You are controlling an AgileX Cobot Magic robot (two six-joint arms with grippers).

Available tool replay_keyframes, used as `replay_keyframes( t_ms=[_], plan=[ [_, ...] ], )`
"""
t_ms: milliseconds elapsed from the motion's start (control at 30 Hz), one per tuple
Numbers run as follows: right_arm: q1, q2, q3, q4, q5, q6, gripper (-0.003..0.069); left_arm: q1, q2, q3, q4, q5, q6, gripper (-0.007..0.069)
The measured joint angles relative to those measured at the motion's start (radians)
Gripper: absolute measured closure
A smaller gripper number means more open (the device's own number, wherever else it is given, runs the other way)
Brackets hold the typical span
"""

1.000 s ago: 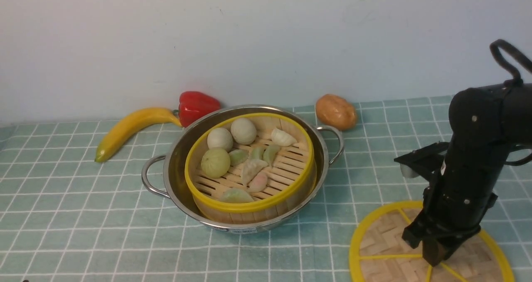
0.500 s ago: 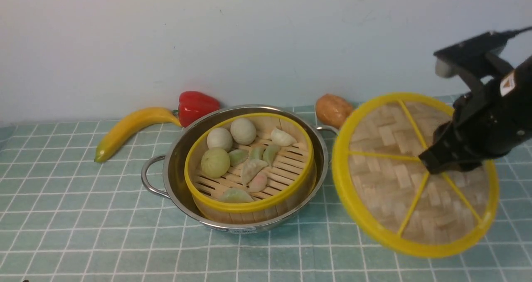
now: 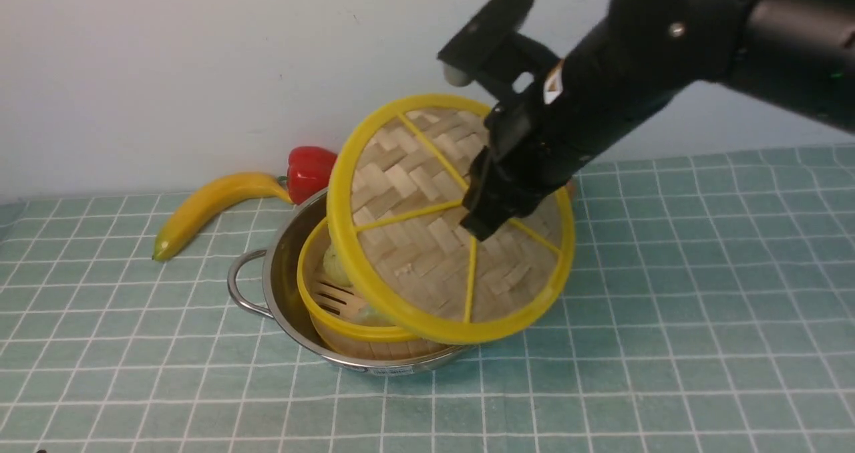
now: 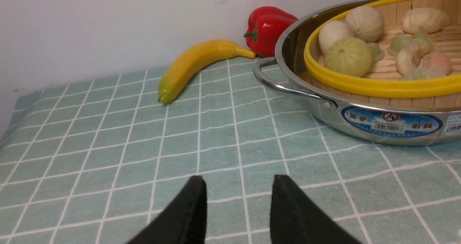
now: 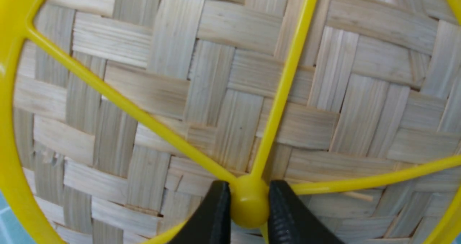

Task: Place the steamer in the pot on the blue tablecloth, and put the lid on the steamer.
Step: 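Place the bamboo steamer lid onto the steamer basket in the pot with the right gripper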

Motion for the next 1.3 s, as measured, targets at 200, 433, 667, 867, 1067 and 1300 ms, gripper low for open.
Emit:
replay_keyframes(
  t_ms=[200,433,667,867,1067,1300],
  plan=[
    [0.014,0.134,-0.129,-0.016,-0.009,-0.044,0.0512,0.000,0.000,0.000,0.000,0.000,0.000,0.0382],
    [0.014,0.170,-0.170,-0.030,-0.022,-0.047,0.0512,0.000,0.000,0.000,0.000,0.000,0.000,0.0382],
    [0.014,0.173,-0.171,-0.030,-0.041,-0.070,0.0512,0.000,0.000,0.000,0.000,0.000,0.000,0.0382],
    [0.014,0.192,-0.172,-0.029,-0.055,-0.074,0.0512,0.000,0.000,0.000,0.000,0.000,0.000,0.0382],
    [0.014,0.216,-0.172,-0.025,-0.077,-0.106,0.0512,0.000,0.000,0.000,-0.001,0.000,0.000,0.0382],
    [0.049,0.220,-0.172,-0.036,-0.097,-0.154,0.0512,0.000,0.000,0.000,-0.001,0.000,0.000,0.0382]
  ],
)
